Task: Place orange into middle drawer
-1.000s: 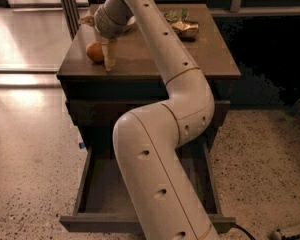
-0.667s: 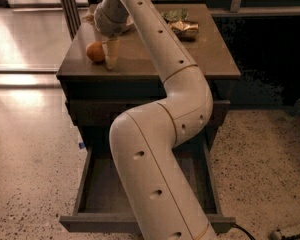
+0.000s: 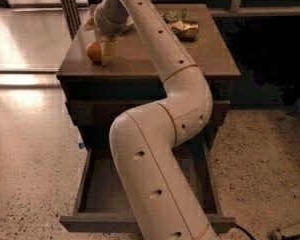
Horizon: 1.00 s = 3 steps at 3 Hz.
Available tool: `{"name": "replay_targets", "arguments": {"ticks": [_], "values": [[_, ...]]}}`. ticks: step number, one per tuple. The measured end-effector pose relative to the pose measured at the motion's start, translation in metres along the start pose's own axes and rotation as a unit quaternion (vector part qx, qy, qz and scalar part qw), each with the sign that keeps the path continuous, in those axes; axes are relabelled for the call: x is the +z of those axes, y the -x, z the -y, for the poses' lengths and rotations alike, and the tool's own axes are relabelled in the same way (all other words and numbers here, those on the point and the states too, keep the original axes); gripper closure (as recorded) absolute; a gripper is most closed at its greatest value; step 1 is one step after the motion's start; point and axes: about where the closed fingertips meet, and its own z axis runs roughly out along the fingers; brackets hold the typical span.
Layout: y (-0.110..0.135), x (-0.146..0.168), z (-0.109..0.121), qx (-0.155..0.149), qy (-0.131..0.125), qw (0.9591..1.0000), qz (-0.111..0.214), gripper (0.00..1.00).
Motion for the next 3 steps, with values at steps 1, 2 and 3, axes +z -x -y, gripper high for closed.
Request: {"name": "replay_targets", "arguments": {"ticks": [1, 2, 3], "values": [[0.0000, 0.0000, 0.0000, 0.000, 0.000, 1.0000, 0.000, 0.50], [0.0000, 0.0000, 0.0000, 0.000, 0.000, 1.0000, 0.000, 0.73], [0.0000, 0.0001, 0.0000, 0.000, 0.000, 1.0000, 0.000, 1.00]]}}
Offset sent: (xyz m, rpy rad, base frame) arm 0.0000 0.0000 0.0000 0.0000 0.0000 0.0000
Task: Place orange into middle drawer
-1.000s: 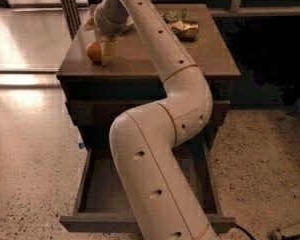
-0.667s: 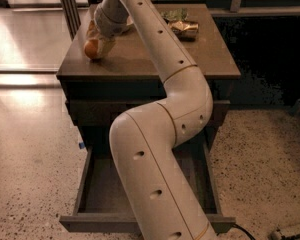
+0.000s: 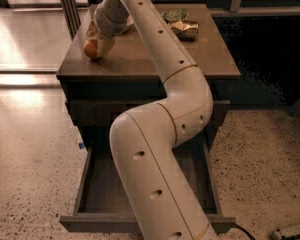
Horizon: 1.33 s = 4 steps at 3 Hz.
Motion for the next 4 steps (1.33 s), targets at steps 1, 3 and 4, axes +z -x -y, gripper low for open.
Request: {"name": "replay_targets", "arguments": {"ticks": [1, 3, 4], "values": [[0.000, 0.000, 0.000, 0.000, 0.000, 1.0000, 0.000, 1.00], [0.016, -0.021, 0.007, -0.018, -0.030, 0.9982, 0.048, 1.00], [0.016, -0.021, 0.007, -0.018, -0.030, 0.9982, 0.048, 1.00]]}}
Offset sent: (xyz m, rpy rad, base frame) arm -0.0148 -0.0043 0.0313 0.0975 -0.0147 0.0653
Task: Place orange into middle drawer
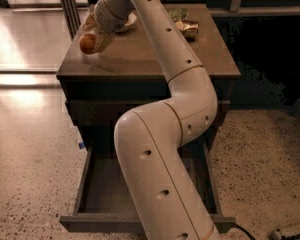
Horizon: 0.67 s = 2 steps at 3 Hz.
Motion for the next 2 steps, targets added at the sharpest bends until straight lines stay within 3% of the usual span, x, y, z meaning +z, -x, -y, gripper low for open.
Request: {"name": "replay_targets", "arguments": {"ticks": [1, 2], "values": [[0.007, -0.008, 0.004, -0.001, -0.021, 0.9993, 0.031, 1.00], [0.019, -0.035, 0.011, -0.010, -0.056, 0.9956, 0.075, 1.00]]}}
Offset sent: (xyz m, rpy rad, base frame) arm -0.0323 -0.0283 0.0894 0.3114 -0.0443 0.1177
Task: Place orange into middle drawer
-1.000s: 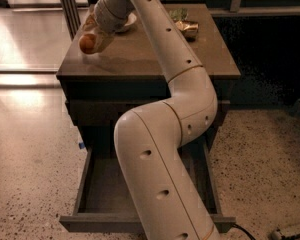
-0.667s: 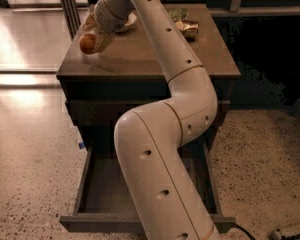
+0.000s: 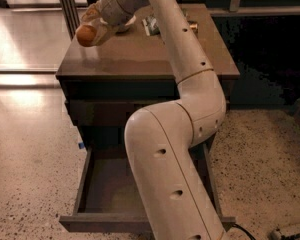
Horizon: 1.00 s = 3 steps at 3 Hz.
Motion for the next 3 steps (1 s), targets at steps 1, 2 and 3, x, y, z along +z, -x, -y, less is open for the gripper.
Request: {"name": "replay_targets", "arguments": {"ticks": [1, 2, 3], "values": [[0.010, -0.043, 0.004, -0.006, -0.021, 0.9997, 0.011, 1.00], [0.013, -0.085, -0.002, 0.001, -0.020, 0.9998, -0.002, 1.00], [0.022, -0.123, -0.010, 0.017, -0.018, 0.9997, -0.002, 1.00]]}}
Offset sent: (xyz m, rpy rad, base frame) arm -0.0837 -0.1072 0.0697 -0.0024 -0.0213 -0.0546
